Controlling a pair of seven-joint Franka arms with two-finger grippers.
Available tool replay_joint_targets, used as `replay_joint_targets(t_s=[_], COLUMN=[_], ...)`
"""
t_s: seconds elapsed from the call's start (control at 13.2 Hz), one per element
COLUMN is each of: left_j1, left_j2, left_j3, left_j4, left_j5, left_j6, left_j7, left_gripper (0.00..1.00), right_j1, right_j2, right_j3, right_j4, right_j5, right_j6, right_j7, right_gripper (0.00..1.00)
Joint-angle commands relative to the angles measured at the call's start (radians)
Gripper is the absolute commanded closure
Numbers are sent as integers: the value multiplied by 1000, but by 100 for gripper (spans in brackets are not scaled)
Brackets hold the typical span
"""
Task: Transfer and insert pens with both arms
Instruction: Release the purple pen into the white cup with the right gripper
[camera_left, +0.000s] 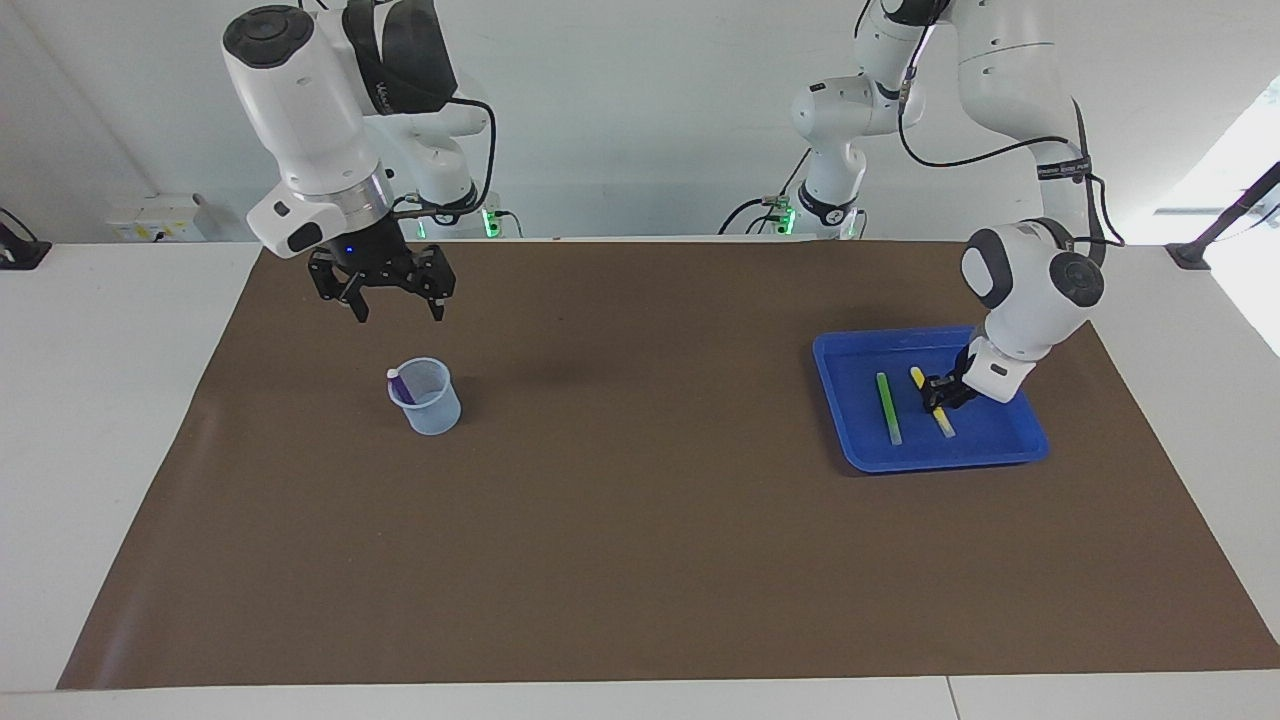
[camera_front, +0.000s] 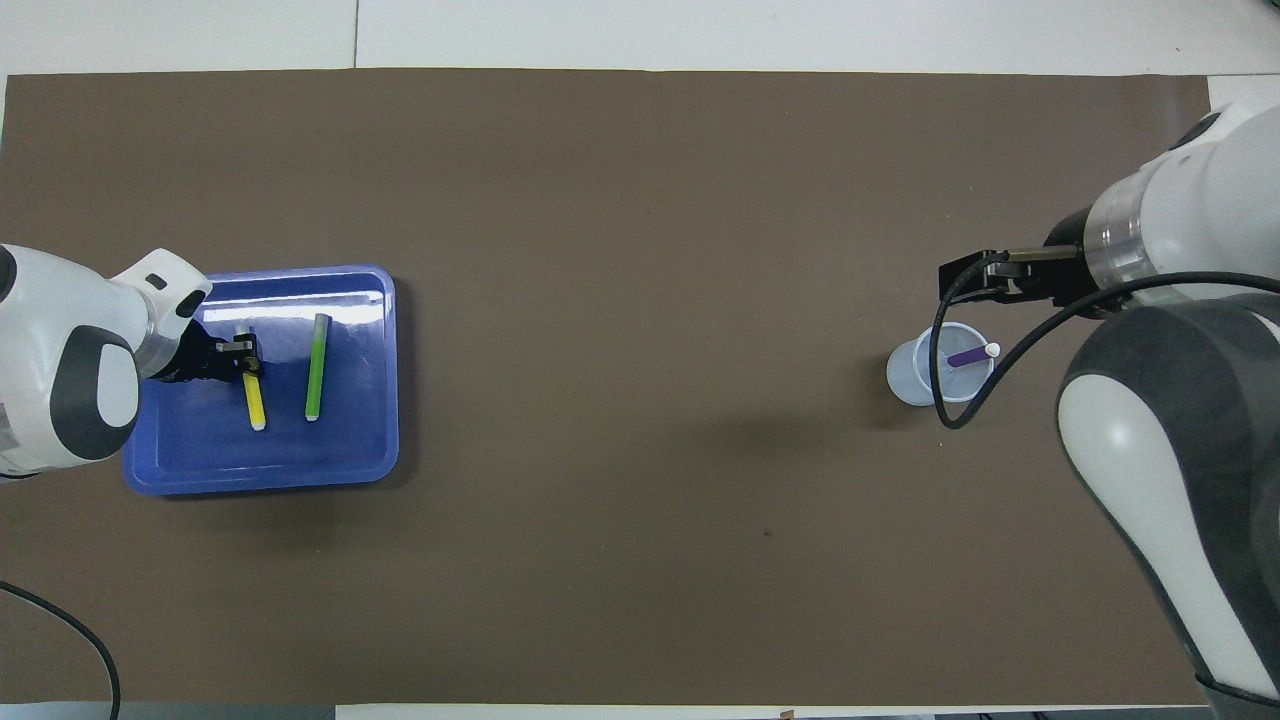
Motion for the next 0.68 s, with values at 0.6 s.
replay_joint_targets(t_s=[0.6], left_j1=[-1], left_j2=[22], left_j3=[6], left_j4=[93], left_j5=[9], left_j6=[-113], left_j7=[-21], left_gripper=[100], right_j1=[114], right_j2=[21], right_j3=[-176], right_j4=[127], right_j5=[-10], right_j6=[-152], right_j7=[13], right_gripper=[0])
